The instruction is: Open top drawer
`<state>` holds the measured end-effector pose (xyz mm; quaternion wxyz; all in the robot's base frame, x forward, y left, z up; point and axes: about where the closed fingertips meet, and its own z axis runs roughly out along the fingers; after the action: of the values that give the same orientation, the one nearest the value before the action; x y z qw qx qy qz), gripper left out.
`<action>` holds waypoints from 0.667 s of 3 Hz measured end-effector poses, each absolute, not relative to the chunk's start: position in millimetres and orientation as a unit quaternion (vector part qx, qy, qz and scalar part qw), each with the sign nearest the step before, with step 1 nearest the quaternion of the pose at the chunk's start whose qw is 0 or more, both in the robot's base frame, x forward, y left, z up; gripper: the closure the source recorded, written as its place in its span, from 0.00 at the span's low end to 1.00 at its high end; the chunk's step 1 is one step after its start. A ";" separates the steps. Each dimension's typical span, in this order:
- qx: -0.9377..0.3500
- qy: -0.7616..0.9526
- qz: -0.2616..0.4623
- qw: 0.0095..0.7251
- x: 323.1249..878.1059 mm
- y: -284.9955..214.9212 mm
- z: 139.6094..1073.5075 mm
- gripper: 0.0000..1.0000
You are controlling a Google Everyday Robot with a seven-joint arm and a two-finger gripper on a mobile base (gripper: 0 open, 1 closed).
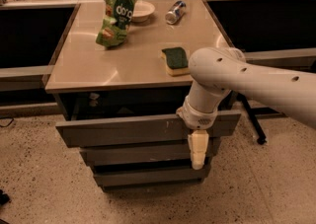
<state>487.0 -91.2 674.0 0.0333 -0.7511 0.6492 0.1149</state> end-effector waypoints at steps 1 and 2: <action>-0.751 0.644 0.146 -0.003 472.8 -89.0 681.5 0.00; -0.748 0.640 0.170 -0.046 459.5 -88.6 697.2 0.00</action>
Offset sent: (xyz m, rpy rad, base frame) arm -0.0459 0.0010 0.0471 -0.0948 0.3104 0.0569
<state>459.5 -88.6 697.2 -0.0460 -0.7484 0.6396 0.1696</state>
